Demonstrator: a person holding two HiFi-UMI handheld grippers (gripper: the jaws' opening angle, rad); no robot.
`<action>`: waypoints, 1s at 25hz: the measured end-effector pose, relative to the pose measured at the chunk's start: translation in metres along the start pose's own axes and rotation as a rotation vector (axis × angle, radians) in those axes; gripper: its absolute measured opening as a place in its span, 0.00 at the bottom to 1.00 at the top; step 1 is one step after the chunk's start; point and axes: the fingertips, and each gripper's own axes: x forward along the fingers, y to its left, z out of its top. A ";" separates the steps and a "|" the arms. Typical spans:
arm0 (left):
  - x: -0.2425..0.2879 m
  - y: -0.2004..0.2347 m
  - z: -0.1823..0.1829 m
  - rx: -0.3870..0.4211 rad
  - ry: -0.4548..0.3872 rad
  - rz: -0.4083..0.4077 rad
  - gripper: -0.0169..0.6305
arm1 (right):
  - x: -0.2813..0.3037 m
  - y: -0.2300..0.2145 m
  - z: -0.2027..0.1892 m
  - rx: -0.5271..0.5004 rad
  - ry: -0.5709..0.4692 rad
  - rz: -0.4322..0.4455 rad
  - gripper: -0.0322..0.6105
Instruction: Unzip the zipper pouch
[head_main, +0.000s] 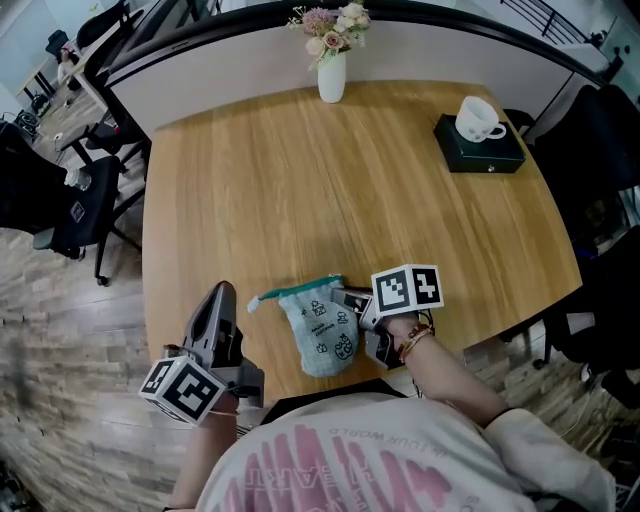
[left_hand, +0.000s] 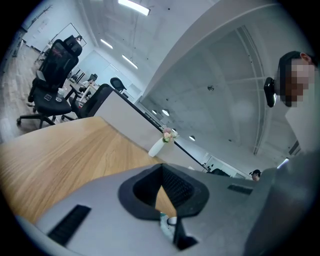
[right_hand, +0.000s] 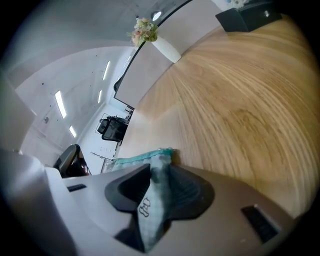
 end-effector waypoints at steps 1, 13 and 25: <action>-0.001 0.002 0.000 -0.001 -0.002 0.003 0.03 | 0.002 0.000 0.000 -0.019 -0.001 -0.016 0.21; -0.002 -0.023 -0.008 0.025 0.057 -0.079 0.03 | -0.040 0.075 0.019 -0.338 -0.198 0.240 0.05; 0.024 -0.127 -0.017 0.047 0.214 -0.361 0.12 | -0.112 0.148 0.030 -0.851 -0.418 0.219 0.05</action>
